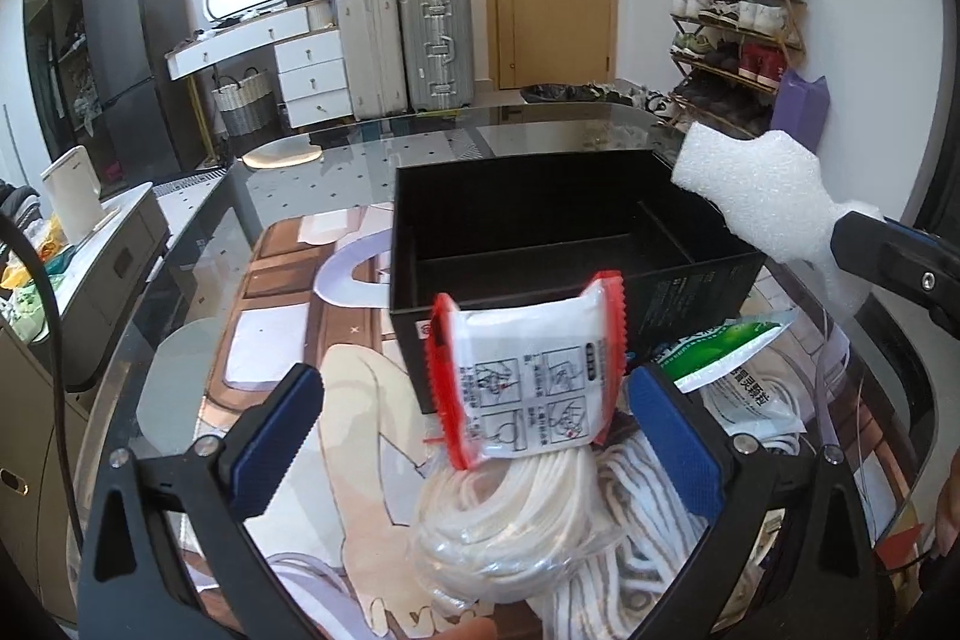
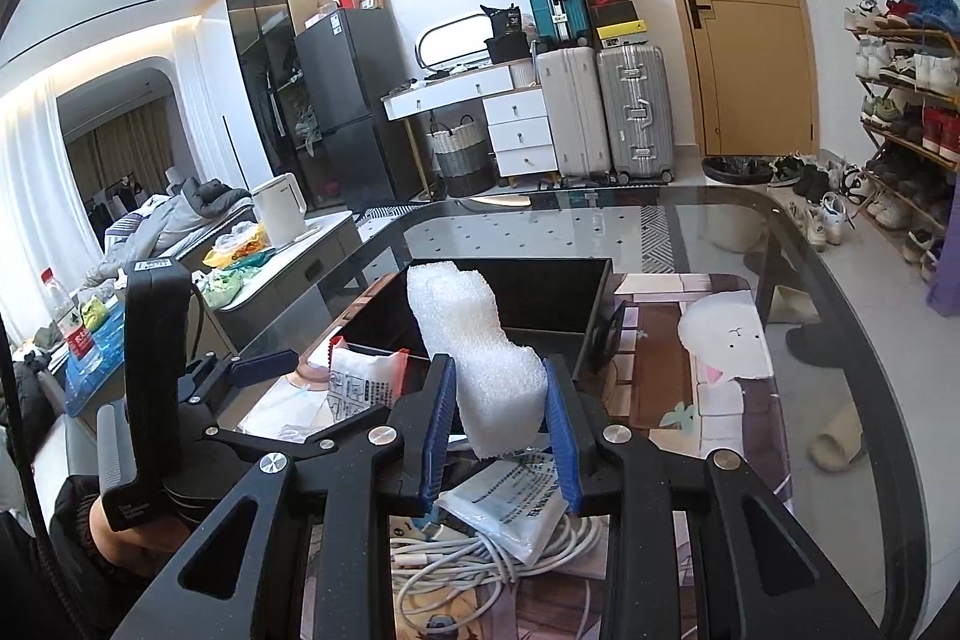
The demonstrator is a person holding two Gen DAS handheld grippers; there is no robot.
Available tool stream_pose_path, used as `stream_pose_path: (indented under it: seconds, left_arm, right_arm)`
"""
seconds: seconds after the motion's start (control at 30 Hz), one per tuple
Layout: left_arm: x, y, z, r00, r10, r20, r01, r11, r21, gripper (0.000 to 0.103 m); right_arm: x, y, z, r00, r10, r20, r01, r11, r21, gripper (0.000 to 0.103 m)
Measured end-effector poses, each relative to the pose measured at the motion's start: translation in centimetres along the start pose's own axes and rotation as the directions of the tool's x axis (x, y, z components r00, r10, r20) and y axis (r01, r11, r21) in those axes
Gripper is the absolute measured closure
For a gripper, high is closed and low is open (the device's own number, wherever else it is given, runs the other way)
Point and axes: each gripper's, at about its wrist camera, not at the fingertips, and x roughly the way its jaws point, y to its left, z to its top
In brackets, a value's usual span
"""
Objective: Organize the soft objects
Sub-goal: 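Lift the foam with the right gripper while the left gripper grasps the red-white packet, then carry the foam and packet over the black box and open both grippers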
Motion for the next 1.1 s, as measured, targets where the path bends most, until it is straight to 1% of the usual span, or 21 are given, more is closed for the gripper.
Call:
stream_pose_path:
  seconds: [0.03, 0.07, 0.1, 0.13, 0.2, 0.23, 0.3, 0.47, 0.7, 0.97, 1.1]
  left_arm:
    - [0.0, -0.1, 0.0, 1.000, -0.010, -0.003, 0.010, 1.000, 0.005, 0.013]
    - [0.1, -0.1, 0.1, 1.000, -0.020, -0.008, 0.020, 1.000, 0.007, 0.018]
    - [0.2, -0.1, 0.0, 0.999, -0.043, -0.017, 0.043, 0.999, 0.008, 0.027]
    - [0.2, -0.2, 0.0, 0.998, -0.062, -0.023, 0.062, 0.998, 0.006, 0.039]
    - [0.2, -0.3, -0.1, 0.996, -0.086, -0.031, 0.086, 0.996, 0.001, 0.051]
    - [0.0, -0.3, -0.1, 0.996, -0.086, -0.026, 0.086, 0.996, 0.006, 0.055]
    - [-0.5, -0.2, -0.2, 0.995, -0.096, -0.012, 0.096, 0.995, 0.007, 0.056]
    - [-2.1, 0.8, 0.1, 0.991, -0.128, 0.026, 0.128, 0.991, -0.024, 0.057]
    - [-4.1, 1.9, 1.7, 0.985, -0.150, 0.088, 0.155, 0.986, -0.057, 0.057]
    - [-4.1, 2.2, 3.8, 0.981, -0.150, 0.123, 0.157, 0.986, -0.048, 0.057]
    - [-3.3, 2.3, 5.0, 0.980, -0.155, 0.128, 0.162, 0.986, -0.046, 0.057]
  right_arm:
    - [0.1, -0.1, 0.0, 1.000, -0.001, -0.002, 0.001, 1.000, 0.002, 0.073]
    - [0.1, 0.0, -0.1, 1.000, -0.002, -0.003, 0.002, 1.000, 0.002, 0.073]
    - [-0.1, 0.2, -0.1, 1.000, -0.002, -0.005, 0.002, 1.000, 0.003, 0.073]
    - [0.0, 0.2, -0.1, 1.000, -0.002, -0.007, 0.002, 1.000, 0.004, 0.073]
    - [0.1, 0.4, -0.2, 1.000, -0.001, -0.012, 0.001, 1.000, 0.001, 0.073]
    - [0.2, 0.4, -0.1, 1.000, -0.001, -0.013, 0.001, 1.000, 0.001, 0.073]
    - [0.1, 0.5, -0.1, 1.000, 0.001, -0.011, -0.001, 1.000, 0.000, 0.073]
    - [0.0, 0.6, 0.0, 1.000, -0.001, -0.001, 0.001, 1.000, -0.005, 0.073]
    - [0.2, 0.4, 0.4, 1.000, -0.011, 0.011, 0.011, 1.000, -0.003, 0.073]
    - [1.5, 0.2, 1.6, 1.000, -0.017, 0.011, 0.017, 1.000, -0.008, 0.073]
    - [2.5, 0.3, 2.4, 1.000, -0.018, 0.010, 0.019, 1.000, -0.011, 0.073]
